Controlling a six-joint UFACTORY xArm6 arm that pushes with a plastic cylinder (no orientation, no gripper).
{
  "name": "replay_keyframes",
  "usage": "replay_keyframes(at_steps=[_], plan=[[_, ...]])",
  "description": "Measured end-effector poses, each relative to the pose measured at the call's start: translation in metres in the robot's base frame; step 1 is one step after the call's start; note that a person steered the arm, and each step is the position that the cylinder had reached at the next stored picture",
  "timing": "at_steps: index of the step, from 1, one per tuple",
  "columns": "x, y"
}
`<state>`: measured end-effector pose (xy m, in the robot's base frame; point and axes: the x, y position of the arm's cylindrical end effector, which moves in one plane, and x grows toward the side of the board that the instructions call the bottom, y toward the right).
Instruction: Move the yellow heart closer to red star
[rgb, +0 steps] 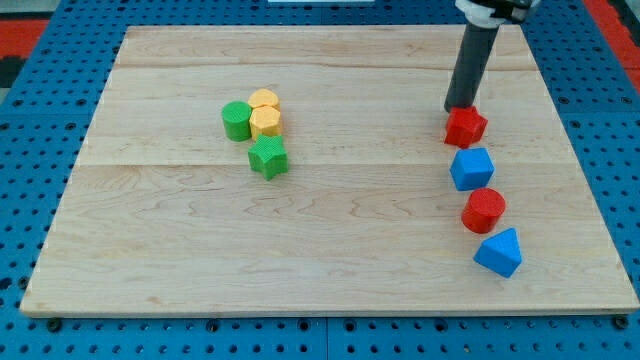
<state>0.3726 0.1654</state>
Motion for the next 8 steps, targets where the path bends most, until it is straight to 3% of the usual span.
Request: replay_keyframes(at_steps=[1,3,4,5,6,7,8], plan=[[-0.015,-0.028],[-0.11,-0.185],[-0.102,-0.263],[-0.055,-0.296],[-0.021,-0.29],[-0.017,-0.208],[0.003,-0.18]])
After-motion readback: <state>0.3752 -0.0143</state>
